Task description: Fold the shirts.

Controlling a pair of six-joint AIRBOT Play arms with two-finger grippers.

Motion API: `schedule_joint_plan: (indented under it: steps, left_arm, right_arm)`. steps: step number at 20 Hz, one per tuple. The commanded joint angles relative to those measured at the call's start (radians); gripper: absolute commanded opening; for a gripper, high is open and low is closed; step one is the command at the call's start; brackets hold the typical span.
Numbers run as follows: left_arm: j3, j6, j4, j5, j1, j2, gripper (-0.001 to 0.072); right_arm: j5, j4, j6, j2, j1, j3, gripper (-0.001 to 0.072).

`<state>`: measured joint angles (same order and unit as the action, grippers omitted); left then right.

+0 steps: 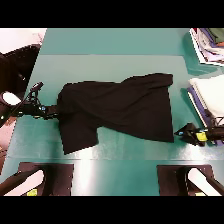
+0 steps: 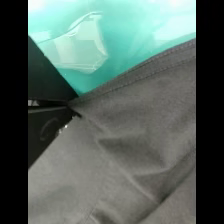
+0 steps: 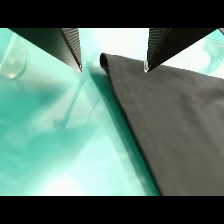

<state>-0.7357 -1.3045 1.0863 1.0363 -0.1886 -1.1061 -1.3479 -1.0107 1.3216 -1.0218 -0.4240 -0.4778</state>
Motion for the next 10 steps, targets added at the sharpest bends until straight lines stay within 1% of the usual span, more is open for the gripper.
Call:
schedule_joint_plan:
  steps: [1,2,4,6,7,10]
  left_arm:
    - [0.0,0.001,-0.003,0.002,0.0,0.002,0.0029]
    - [0.0,0.001,-0.003,0.002,0.0,0.002,0.0029]
    - [0.0,0.001,-0.003,0.015,0.0,0.002,0.0029]
    - [-0.002,0.0,-0.001,0.055,0.0,0.009,0.0028]
    - [-0.009,0.0,0.003,0.069,0.0,0.024,0.0028]
    - [-0.109,-0.009,0.013,0.108,0.0,0.127,0.0028]
  right_arm:
    - [0.066,0.027,-0.01,-0.077,0.101,0.038,0.0425]
    - [0.072,0.029,-0.01,-0.097,0.143,0.022,0.0422]
    - [0.085,0.028,-0.01,-0.123,0.217,-0.018,0.0255]
    - [0.09,0.021,-0.01,-0.121,0.27,-0.063,0.0054]
    - [0.09,0.021,-0.01,-0.103,0.289,-0.087,0.0017]
    - [0.088,0.023,-0.01,-0.001,0.301,-0.208,0.0016]
